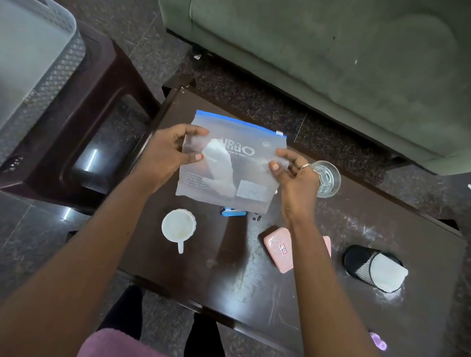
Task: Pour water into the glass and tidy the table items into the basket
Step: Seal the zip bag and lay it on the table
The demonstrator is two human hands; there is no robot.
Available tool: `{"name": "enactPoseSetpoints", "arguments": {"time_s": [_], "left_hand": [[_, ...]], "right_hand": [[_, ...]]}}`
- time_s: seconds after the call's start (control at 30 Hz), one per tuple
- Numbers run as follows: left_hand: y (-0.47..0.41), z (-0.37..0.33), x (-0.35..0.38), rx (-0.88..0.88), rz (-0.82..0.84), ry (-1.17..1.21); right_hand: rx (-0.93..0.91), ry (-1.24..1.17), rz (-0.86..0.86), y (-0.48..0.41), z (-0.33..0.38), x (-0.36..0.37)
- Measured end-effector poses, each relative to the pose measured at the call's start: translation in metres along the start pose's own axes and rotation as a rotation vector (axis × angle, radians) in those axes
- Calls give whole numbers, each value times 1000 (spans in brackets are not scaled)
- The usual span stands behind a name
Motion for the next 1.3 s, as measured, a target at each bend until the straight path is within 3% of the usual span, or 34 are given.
{"name": "enactPoseSetpoints", "arguments": {"time_s": [0.13,0.27,0.5,0.63,0.77,1.0,1.13,1.3], "left_hand": [[2,3,-22,51,-56,-157],[3,7,-44,129,-114,-371],[-3,10,-89,128,-232,-241],[-1,37,-99,-42,-327,-196],[10,81,-93,-349,-257,-233],[16,118,-105,-656,-233,-260],[15,124,-107,-516,-217,-352],[4,123,-94,-376,-213,-595]], "right_hand": [[23,117,88,1,-1,8],[-102,378,38,8,5,32],[-160,420,49,10,14,83],[-49,480,-26,6,-10,102],[72,599,-94,2,-50,109],[354,293,-90,1,-88,116],[398,202,-261,-2,-96,116],[390,137,-300,-8,-96,117]]}}
Point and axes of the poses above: each hand's wrist, its own y-axis away from the middle knuckle, its own x-axis out of the palm, z = x × y, the point moved 3 cm from there along -y, towards the middle knuckle, and after that the axes turned 14 degrees about x, right-handed, at the moved point
